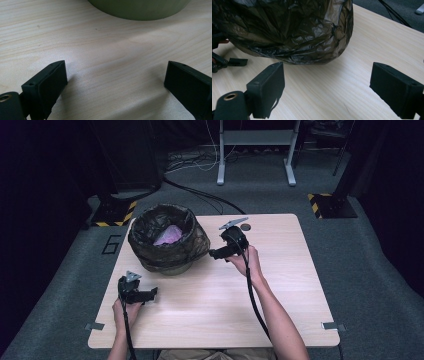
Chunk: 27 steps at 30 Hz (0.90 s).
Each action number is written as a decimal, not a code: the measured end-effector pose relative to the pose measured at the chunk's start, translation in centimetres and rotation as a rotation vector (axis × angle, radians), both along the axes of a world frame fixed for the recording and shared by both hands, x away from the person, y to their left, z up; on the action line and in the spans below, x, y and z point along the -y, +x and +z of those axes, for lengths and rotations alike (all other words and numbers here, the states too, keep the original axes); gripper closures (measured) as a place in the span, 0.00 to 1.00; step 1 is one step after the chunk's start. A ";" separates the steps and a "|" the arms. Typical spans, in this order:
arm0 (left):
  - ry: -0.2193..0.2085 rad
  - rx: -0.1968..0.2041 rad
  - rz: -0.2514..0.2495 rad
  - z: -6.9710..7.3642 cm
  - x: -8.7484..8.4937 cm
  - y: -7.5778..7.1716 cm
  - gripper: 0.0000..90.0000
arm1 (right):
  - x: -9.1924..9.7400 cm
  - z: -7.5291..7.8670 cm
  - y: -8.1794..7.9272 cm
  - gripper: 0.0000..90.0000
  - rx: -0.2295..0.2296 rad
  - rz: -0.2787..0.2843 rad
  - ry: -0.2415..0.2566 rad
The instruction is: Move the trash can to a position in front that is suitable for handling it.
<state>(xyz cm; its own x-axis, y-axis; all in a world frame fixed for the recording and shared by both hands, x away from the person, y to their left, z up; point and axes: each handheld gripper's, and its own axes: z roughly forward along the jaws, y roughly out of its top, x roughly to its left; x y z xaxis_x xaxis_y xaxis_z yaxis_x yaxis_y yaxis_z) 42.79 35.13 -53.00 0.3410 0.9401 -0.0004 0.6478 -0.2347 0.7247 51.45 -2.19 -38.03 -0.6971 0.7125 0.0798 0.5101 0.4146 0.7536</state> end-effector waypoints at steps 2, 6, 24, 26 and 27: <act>0.000 0.000 0.001 0.0 0.0 0.0 0.05 | -0.3 0.3 0.1 0.14 0.002 0.004 0.004; 0.000 0.001 0.002 0.0 0.0 0.0 0.05 | -0.7 0.9 0.4 0.14 0.004 0.009 0.009; -0.002 0.003 0.002 0.0 0.0 0.0 0.06 | -2.7 3.8 1.6 0.15 0.026 0.035 0.044; -0.003 0.002 0.002 0.0 0.1 -0.1 0.06 | -2.9 4.0 1.8 0.15 0.019 0.036 0.055; 0.002 0.004 -0.001 0.0 0.0 0.0 0.06 | -3.3 4.1 2.2 0.15 0.016 0.035 0.059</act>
<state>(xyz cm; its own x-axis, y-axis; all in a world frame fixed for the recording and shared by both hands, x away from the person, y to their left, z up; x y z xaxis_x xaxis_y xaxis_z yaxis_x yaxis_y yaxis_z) 42.75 35.11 -52.99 0.3416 0.9399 0.0024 0.6450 -0.2363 0.7267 53.60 1.13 -33.89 -0.7230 0.6820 0.1102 0.4840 0.3863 0.7852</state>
